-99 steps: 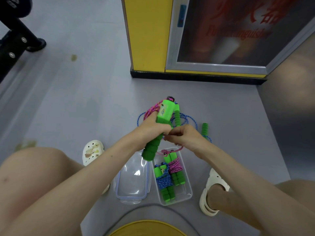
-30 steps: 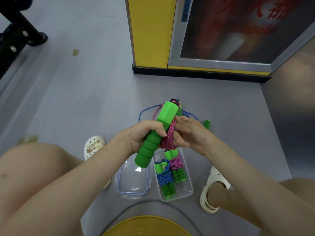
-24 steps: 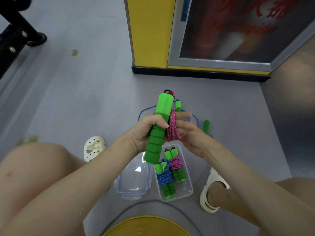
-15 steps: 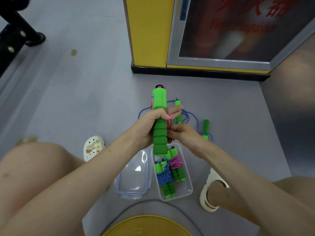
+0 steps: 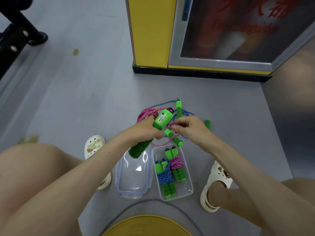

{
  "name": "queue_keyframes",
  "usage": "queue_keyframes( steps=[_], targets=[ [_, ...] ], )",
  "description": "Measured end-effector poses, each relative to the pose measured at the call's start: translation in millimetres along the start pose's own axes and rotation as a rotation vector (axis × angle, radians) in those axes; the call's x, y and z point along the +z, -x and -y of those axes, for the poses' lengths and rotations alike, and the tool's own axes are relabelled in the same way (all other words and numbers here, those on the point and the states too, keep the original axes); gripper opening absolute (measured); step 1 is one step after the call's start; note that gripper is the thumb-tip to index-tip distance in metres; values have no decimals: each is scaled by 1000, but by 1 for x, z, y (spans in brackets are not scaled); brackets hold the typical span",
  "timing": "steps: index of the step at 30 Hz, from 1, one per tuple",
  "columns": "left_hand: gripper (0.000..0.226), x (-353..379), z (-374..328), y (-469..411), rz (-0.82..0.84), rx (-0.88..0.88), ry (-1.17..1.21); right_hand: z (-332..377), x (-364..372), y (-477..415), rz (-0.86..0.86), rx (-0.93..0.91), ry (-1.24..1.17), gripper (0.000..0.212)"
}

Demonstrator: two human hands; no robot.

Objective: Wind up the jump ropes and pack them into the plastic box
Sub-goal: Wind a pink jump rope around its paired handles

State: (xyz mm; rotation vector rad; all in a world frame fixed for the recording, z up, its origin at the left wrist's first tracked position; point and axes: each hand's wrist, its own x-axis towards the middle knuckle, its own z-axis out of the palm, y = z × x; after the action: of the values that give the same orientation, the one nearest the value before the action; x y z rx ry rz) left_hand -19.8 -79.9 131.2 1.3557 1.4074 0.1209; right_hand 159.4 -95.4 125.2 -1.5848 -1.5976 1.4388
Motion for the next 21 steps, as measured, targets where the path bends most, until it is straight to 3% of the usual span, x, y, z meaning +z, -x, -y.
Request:
queue_keyframes(
  steps=[3,8,12,16,19,21],
  targets=[
    [31,-2,0,5,184,-37,140,-3,0,0,-29,8,-82,11],
    [16,-1,-3,11,410,76,381,-4,0,-3,-63,26,-205,10],
    [34,-2,-5,15,531,185,623,-1,-1,-1,-84,29,-326,3],
    [47,2,-12,17,640,270,905,-5,0,-3,-12,79,-453,31],
    [60,7,-23,15,671,344,1104,-3,4,-4,-38,106,-493,12],
    [65,8,-29,13,643,382,1227,-5,11,-4,-31,91,-360,13]
  ],
)
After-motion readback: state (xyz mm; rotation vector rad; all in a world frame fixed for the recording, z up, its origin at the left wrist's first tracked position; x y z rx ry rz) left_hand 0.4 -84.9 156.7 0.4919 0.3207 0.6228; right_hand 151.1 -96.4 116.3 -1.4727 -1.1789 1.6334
